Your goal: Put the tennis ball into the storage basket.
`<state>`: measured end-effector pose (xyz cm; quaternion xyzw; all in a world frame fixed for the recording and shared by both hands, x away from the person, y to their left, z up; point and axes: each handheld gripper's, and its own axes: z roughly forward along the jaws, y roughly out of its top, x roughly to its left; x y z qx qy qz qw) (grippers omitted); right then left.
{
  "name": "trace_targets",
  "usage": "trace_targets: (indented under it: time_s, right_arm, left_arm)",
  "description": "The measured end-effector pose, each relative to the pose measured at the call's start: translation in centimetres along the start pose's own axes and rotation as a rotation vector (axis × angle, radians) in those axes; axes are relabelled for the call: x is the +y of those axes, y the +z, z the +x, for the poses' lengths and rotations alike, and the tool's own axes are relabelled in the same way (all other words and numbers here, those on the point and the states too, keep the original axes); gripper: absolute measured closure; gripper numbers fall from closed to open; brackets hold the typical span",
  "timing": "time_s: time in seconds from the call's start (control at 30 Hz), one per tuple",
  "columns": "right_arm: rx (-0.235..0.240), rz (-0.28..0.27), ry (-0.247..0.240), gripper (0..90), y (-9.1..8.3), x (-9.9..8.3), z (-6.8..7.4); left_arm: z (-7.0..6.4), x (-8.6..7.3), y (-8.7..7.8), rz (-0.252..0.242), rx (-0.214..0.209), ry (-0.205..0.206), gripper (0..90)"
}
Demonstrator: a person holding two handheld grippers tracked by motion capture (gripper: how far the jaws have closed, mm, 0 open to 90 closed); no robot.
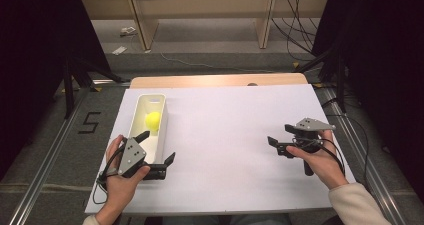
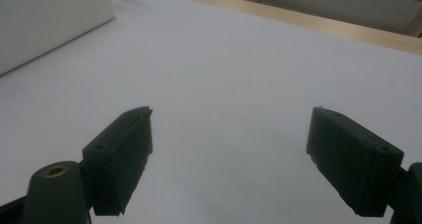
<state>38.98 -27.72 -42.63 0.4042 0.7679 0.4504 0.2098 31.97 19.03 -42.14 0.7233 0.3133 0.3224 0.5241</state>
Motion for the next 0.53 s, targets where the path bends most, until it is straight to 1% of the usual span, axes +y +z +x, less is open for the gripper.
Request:
trace_targets:
  time_s: [0.1,0.13,0.17,0.23,0.33,0.37,0.53]
  right_arm:
    - [-0.006,0.006,0.003,18.8,-0.2,-0.4,-0.1]
    - [-0.009,0.000,0.003,19.0,-0.2,-0.5,-0.1]
    - [-0.008,0.003,0.009,19.0,-0.2,-0.6,-0.1]
    - [-0.006,0.008,0.008,19.0,-0.3,-0.8,-0.1]
    - [-0.001,0.011,0.008,19.0,-0.3,-1.1,0.0]
    - [0.000,0.012,0.009,19.0,-0.3,-1.2,0.0]
    - [0.002,0.002,0.013,19.0,-0.4,-1.1,-0.1]
  left_arm:
    - [0.0,0.0,0.0,-0.001,0.000,0.002,0.0]
    - [0.0,0.0,0.0,-0.002,0.001,0.001,0.0]
    - [0.0,0.1,0.0,-0.007,-0.006,0.010,0.0]
    - [0.0,0.0,0.0,0.000,0.000,0.003,0.0]
    - [0.0,0.0,0.0,-0.002,0.001,0.001,0.0]
    - [0.1,0.1,0.1,-0.008,-0.004,0.010,0.0]
    - [0.1,0.1,0.1,-0.009,-0.006,0.010,0.0]
